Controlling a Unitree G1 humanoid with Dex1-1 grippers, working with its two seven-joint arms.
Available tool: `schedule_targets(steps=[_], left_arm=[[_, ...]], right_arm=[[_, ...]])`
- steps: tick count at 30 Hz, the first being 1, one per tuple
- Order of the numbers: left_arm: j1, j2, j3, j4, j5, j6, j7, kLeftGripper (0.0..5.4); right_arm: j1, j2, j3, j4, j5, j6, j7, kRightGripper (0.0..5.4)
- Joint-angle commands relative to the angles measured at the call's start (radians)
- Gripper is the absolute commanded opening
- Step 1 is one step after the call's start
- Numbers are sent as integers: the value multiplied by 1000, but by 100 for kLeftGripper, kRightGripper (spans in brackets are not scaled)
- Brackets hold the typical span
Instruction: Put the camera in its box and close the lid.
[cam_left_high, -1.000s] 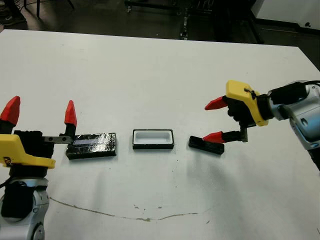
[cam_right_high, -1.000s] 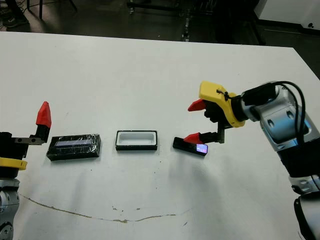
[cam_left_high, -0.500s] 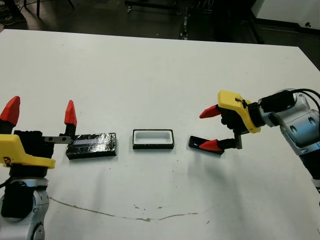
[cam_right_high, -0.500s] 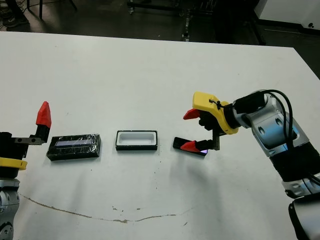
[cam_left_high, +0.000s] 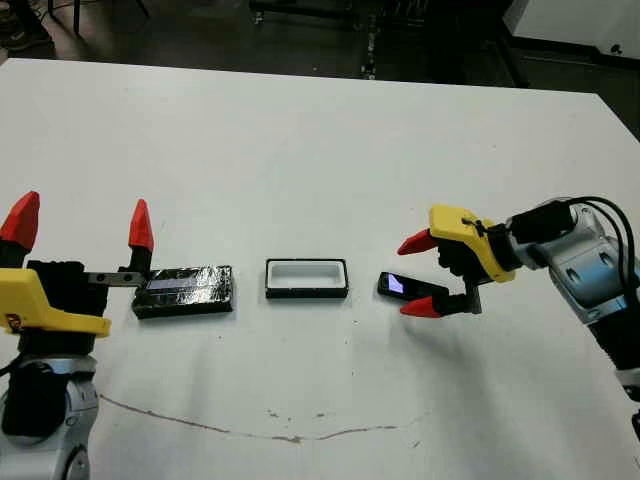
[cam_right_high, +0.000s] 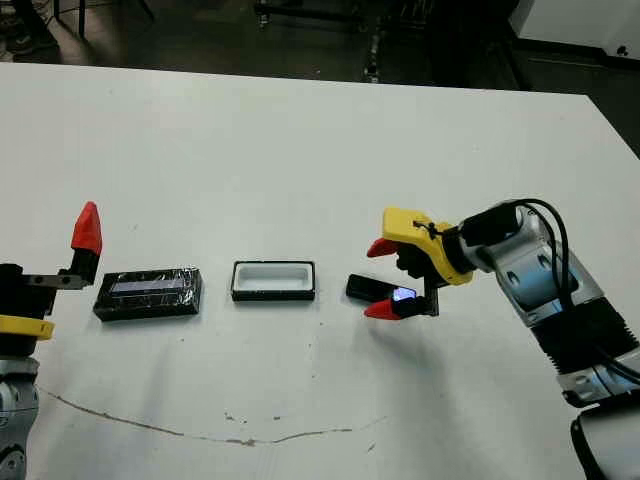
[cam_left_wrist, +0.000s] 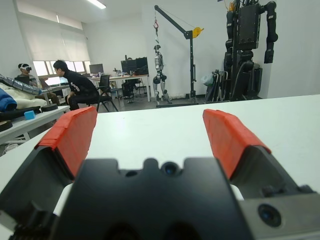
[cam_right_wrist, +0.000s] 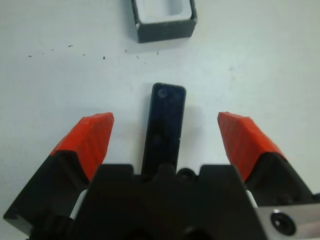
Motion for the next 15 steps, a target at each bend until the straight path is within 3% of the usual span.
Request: schedule_targets(steps=[1,9,15], left_arm=[[0,-5,-3,8,-1,11,5,540],[-14,-6,-1,30,-7,1,4,540],[-33,-11,-2,67,-15,-17,2,540]], right_arm=[[23,4,-1,18,-15,-40,-2,539],[39,19,-20,42,1,-48,-11,510],[46,31,-23,67,-17,-99,-23,407]])
